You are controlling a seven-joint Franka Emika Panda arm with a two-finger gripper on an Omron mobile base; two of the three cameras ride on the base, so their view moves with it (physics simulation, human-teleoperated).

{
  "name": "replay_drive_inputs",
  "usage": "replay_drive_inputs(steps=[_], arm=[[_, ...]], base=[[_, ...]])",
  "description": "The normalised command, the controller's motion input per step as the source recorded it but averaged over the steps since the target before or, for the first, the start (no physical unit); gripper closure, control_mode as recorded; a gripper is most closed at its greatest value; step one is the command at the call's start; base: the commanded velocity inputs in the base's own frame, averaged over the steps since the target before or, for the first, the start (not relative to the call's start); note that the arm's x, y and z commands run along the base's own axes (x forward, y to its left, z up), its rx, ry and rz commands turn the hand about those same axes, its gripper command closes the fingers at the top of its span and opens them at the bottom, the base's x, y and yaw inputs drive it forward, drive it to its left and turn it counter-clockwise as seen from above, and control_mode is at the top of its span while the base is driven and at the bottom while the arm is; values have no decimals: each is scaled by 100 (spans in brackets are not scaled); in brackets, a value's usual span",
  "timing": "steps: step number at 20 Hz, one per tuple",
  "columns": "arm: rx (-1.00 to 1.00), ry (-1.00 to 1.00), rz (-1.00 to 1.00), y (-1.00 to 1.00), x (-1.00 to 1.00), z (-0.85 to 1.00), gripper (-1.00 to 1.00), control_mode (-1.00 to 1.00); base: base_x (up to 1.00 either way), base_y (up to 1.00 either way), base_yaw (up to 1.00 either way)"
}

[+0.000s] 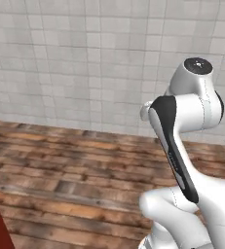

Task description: There is a tray on the dining counter. Grab the cup, mug, and pitcher and place them on the tray. The pitcher may be placed next to the tray if it cannot fit the tray.

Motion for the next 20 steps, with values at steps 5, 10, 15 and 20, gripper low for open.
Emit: replay_drive_inputs(steps=[5, 10, 15, 20], arm=[[0, 0, 0, 0, 0, 0, 100, 100], [0, 0, 0, 0, 0, 0, 100, 100], [0, 0, 0, 0, 0, 0, 100, 100], [0, 0, 0, 0, 0, 0, 100, 100]], base=[[100, -2, 58], [100, -8, 57], [100, -10, 56], [100, -13, 56]])
